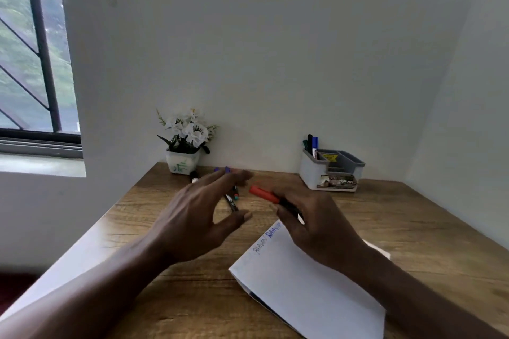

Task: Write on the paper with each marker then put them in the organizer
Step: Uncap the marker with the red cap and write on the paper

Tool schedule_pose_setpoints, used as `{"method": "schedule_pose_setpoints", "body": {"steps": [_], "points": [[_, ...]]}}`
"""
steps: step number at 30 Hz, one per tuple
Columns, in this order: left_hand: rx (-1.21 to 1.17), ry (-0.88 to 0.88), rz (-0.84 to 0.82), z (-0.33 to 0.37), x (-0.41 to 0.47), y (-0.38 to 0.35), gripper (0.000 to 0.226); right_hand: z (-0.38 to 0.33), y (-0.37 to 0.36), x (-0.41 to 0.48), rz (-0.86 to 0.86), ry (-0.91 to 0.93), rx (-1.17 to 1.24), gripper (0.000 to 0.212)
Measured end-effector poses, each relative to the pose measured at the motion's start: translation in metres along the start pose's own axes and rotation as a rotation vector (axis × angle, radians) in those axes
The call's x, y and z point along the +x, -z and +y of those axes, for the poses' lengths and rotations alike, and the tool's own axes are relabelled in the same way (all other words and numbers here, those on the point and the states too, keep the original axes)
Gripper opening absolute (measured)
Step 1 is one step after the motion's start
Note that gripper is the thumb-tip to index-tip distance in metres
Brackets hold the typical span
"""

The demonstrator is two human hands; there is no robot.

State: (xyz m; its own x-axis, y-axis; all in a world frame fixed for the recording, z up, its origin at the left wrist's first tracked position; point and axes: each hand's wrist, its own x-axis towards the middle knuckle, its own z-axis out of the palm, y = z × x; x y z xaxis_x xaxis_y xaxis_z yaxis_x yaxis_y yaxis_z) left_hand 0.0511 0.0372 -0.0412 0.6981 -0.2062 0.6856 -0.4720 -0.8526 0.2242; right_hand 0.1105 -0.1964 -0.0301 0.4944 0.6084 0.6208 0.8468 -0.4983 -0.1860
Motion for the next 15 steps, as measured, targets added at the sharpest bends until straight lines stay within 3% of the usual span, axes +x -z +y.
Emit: {"method": "schedule_pose_setpoints", "body": {"steps": [7, 15], "points": [[-0.123, -0.119, 0.076, 0.028, 0.004, 0.006, 0.024, -0.002, 0.002, -0.007, 0.01, 0.196, -0.082, 0.034], [-0.144, -0.076, 0.118, 0.028, -0.001, 0.005, 0.022, -0.009, 0.004, -0.012, 0.024, 0.082, -0.075, 0.041]]}}
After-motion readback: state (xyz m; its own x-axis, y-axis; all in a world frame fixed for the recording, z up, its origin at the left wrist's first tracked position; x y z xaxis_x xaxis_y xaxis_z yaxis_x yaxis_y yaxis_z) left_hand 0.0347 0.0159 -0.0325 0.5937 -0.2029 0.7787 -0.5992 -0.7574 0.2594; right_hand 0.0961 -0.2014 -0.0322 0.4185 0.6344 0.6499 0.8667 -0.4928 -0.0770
